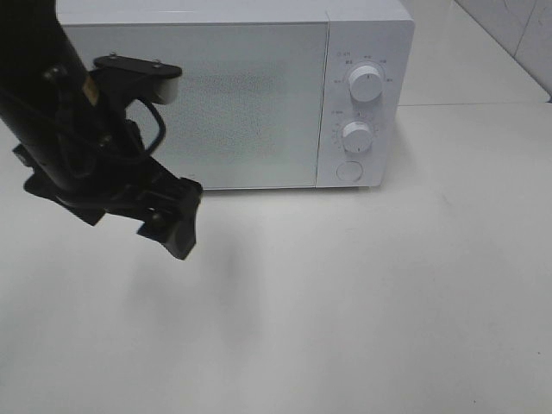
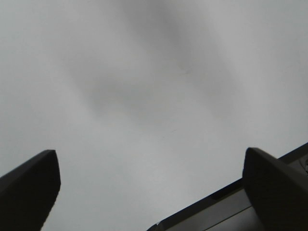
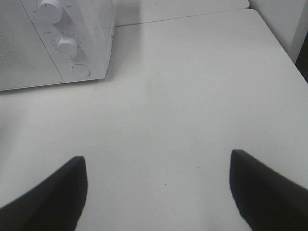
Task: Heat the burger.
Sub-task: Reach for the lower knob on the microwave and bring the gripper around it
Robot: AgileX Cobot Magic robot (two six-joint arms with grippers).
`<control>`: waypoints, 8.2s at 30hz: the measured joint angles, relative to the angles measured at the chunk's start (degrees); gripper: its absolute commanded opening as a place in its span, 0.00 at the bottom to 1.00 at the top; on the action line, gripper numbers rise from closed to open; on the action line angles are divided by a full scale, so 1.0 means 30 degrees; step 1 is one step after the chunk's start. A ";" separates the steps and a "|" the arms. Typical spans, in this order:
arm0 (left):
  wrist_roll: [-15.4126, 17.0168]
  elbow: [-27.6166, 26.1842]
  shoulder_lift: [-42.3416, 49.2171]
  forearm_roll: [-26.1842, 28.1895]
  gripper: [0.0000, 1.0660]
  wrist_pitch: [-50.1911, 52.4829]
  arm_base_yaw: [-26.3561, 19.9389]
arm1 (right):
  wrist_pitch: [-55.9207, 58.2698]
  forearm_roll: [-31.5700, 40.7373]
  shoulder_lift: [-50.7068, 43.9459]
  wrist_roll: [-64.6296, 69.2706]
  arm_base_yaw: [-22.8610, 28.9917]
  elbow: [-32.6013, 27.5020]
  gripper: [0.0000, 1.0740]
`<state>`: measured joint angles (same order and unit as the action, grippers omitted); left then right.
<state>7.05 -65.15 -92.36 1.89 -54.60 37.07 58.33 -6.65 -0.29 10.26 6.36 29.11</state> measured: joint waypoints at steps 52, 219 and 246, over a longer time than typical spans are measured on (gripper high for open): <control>-0.1853 1.1937 1.6253 -0.0630 0.92 -0.1623 -0.8613 | 0.0000 0.0000 0.0000 0.0000 0.0000 0.0000 0.70; -0.1891 1.1994 3.0882 -0.0630 0.92 -0.1700 -1.2586 | -4.2170 1.8258 3.4664 -1.0523 1.2911 0.0936 0.69; -0.1891 1.1994 3.0882 -0.0726 0.92 -0.1700 -1.2586 | -4.1463 1.6081 3.8808 -0.8976 1.0657 0.5061 0.68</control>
<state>1.38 -29.16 0.29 -0.29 -59.70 -0.69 -66.06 41.60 116.14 -16.67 38.33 44.29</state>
